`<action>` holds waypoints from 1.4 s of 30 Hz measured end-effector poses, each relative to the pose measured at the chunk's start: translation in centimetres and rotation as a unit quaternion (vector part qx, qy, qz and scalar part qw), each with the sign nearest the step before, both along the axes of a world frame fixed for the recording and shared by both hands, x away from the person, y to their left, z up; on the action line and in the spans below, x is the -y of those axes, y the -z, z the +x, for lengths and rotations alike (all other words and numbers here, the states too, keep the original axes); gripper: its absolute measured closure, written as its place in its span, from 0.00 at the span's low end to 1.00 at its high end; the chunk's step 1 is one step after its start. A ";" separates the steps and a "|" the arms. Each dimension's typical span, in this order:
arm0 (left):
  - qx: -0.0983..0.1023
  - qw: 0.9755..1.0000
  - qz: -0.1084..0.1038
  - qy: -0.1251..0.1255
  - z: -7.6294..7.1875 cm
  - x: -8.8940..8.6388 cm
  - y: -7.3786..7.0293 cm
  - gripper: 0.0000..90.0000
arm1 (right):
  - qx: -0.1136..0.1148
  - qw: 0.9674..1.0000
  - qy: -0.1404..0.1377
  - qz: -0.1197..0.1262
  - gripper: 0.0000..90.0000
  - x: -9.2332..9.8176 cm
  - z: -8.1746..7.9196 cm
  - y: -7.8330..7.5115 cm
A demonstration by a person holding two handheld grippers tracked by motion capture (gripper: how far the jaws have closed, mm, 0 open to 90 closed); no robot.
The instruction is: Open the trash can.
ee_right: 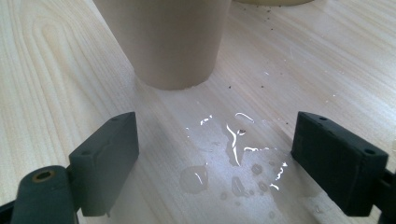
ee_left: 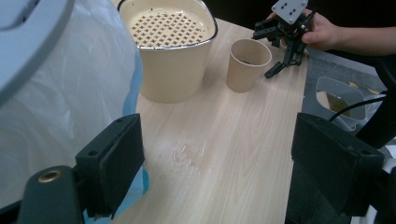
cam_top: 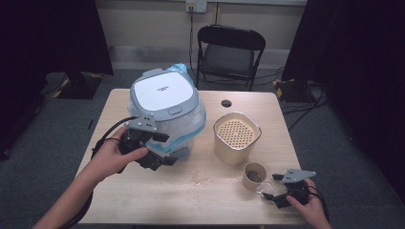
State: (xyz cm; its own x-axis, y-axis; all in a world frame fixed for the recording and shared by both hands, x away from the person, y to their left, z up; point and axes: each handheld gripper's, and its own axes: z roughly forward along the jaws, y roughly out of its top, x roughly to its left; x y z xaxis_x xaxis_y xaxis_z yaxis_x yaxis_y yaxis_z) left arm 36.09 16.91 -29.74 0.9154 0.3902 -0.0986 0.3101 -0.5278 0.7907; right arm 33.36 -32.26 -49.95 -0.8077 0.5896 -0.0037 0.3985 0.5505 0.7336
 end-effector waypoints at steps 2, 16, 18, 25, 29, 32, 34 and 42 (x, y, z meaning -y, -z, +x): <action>0.001 1.000 0.003 0.004 0.1 0.1 -0.4 0.18 | 0.000 1.000 0.000 0.000 0.16 0.0 0.0 0.0; 0.019 1.000 0.007 0.012 1.1 1.3 -2.9 0.18 | 0.000 1.000 0.000 0.000 0.16 0.0 0.0 0.0; 0.022 1.000 0.007 0.013 1.4 1.4 -3.4 0.18 | 0.000 1.000 0.001 0.001 0.16 0.0 0.0 0.0; 0.028 0.999 0.014 0.011 2.2 1.8 -4.4 0.18 | 0.000 1.000 0.000 0.001 0.16 0.0 0.0 0.0; 0.038 0.999 0.014 0.003 2.6 1.9 -4.9 0.18 | 0.001 1.000 0.001 0.001 0.16 0.0 0.0 0.0; 0.047 0.999 0.014 0.001 3.0 1.8 -5.3 0.18 | 0.000 1.000 0.000 0.001 0.16 0.0 0.0 0.0; 0.052 0.999 0.017 -0.002 3.3 1.8 -5.5 0.18 | 0.000 1.000 0.000 0.001 0.16 0.0 0.0 0.0; 0.060 0.998 0.016 -0.021 4.4 1.3 -5.5 0.18 | 0.000 1.000 0.000 0.001 0.16 0.0 0.0 0.0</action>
State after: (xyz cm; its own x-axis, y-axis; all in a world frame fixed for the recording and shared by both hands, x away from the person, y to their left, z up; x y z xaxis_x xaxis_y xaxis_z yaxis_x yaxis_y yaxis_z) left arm 40.53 15.57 -24.22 0.9027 0.4296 0.0227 0.2373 -0.5414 0.8066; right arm 33.38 -32.24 -49.96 -0.8072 0.5902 -0.0027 0.3983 0.5482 0.7354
